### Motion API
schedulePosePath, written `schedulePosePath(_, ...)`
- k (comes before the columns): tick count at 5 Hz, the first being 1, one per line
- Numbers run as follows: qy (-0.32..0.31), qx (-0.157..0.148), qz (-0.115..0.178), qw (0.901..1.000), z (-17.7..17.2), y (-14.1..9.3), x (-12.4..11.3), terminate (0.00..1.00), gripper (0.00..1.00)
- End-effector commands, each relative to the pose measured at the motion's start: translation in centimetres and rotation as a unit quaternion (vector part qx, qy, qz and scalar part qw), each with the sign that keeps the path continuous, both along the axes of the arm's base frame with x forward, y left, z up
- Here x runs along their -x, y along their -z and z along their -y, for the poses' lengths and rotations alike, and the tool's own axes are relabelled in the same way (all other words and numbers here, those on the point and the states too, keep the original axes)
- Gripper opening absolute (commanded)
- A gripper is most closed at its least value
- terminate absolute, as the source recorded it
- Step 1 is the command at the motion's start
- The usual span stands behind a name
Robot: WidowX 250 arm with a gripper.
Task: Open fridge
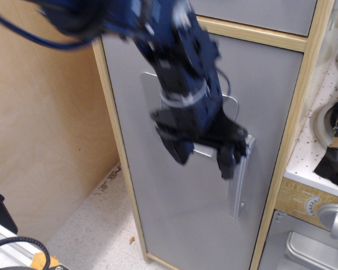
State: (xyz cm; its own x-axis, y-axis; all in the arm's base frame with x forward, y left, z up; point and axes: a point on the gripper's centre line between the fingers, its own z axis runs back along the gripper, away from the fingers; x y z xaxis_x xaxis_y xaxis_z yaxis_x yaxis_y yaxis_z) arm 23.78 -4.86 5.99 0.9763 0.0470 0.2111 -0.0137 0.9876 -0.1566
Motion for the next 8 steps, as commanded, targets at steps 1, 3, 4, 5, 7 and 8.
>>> schedulePosePath(1,-0.001,0.008,0.033,0.9994,1.5,2.2,-4.2,0.00,1.00)
schedulePosePath(3,-0.004,0.007,0.067,0.9977,2.7,3.4,-7.5,0.00,1.00)
schedulePosePath(4,-0.001,-0.005,0.087,0.9962,2.4,3.8,-8.7,0.00,1.00)
schedulePosePath(5,-0.010,-0.010,0.083,0.9965,2.2,3.6,-8.9,0.00,0.00)
schedulePosePath(7,-0.019,-0.007,0.065,0.9977,2.6,4.4,-6.2,0.00,0.00)
schedulePosePath(8,-0.039,0.007,0.043,0.9983,3.0,4.9,-3.6,0.00,0.00)
